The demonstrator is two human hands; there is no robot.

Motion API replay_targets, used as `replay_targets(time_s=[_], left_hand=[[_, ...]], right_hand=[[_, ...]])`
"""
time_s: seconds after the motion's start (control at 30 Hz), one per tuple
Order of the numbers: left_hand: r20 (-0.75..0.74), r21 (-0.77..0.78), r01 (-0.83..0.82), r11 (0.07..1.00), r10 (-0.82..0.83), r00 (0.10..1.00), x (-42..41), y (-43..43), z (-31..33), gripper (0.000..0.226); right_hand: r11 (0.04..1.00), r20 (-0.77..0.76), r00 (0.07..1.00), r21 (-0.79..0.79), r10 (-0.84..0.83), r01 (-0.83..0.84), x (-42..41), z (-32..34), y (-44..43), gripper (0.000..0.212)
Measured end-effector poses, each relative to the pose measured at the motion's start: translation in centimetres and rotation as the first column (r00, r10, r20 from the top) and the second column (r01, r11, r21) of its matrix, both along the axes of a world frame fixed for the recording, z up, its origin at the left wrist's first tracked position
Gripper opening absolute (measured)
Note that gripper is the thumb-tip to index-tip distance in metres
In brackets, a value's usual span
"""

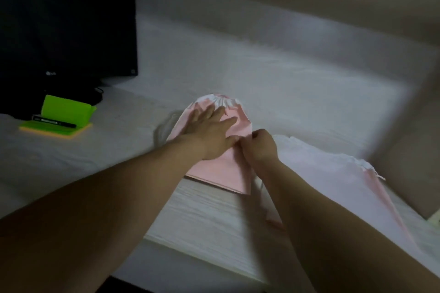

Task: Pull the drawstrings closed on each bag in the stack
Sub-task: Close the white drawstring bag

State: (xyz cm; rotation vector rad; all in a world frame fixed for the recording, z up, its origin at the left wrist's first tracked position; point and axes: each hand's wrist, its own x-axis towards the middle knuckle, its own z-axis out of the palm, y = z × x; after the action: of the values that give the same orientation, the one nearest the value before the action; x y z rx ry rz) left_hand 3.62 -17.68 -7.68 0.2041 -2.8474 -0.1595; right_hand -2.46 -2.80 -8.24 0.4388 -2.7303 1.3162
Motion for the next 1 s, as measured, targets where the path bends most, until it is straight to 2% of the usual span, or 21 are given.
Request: replay_targets(time_s=[0.07, 0.1, 0.2, 0.3, 0.43, 0.53, 0.63, 0.8, 1.0], left_hand=[[0.068, 0.007, -0.007, 1.000, 0.007, 0.998, -0.5, -0.3, -0.9, 0.068], [0.055, 0.004, -0.008, 1.000, 0.008, 0.998, -0.5, -0.4, -0.9, 0.066], [-0.151, -0.045, -0.008, 0.999, 0.001, 0.988, -0.4, 0.2, -0.2, 0.055], [-0.379, -0.060, -0.025, 0.998, 0.001, 0.925, 0.2, 2.1, 1.1, 0.043], [-0.474, 0.123, 0.061, 0.990, 0.005, 0.880, 0.5, 5.7, 2.5, 0.024], [-0.465, 0.267, 0.188, 0.945, -0.044, 0.884, 0.2, 8.5, 2.5, 0.016], [-0.415, 0.417, 0.234, 0.878, -0.045, 0.909, -0.4, 11.4, 1.9, 0.013], [-0.182, 0.547, 0.141, 0.825, -0.047, 0.982, -2.7, 15.1, 0.5, 0.036], [-0.005, 0.651, -0.008, 0.759, 0.015, 1.000, -6.5, 17.2, -0.8, 0.061]], right_hand=[[0.999, -0.006, 1.000, 0.040, -0.002, 0.003, 0.3, -0.5, 0.4, 0.039], [0.999, -0.009, 1.000, 0.048, -0.011, 0.012, 0.4, -0.4, 0.7, 0.039], [0.999, -0.035, 0.999, -0.016, -0.033, 0.033, 0.0, 0.3, 2.4, 0.042], [0.989, -0.063, 0.997, -0.141, -0.049, 0.040, -1.0, 1.7, 5.4, 0.035], [0.951, 0.001, 1.000, -0.307, -0.030, 0.029, -1.6, 3.5, 10.6, 0.024], [0.932, 0.066, 0.994, -0.348, -0.083, 0.101, -1.6, 3.9, 15.1, 0.023], [0.918, 0.094, 0.985, -0.359, -0.144, 0.168, -2.0, 2.9, 19.2, 0.024], [0.892, 0.092, 0.956, -0.345, -0.278, 0.293, -3.7, 0.6, 25.6, 0.024], [0.862, 0.016, 0.898, -0.273, -0.440, 0.428, -5.8, 0.0, 28.6, 0.042]])
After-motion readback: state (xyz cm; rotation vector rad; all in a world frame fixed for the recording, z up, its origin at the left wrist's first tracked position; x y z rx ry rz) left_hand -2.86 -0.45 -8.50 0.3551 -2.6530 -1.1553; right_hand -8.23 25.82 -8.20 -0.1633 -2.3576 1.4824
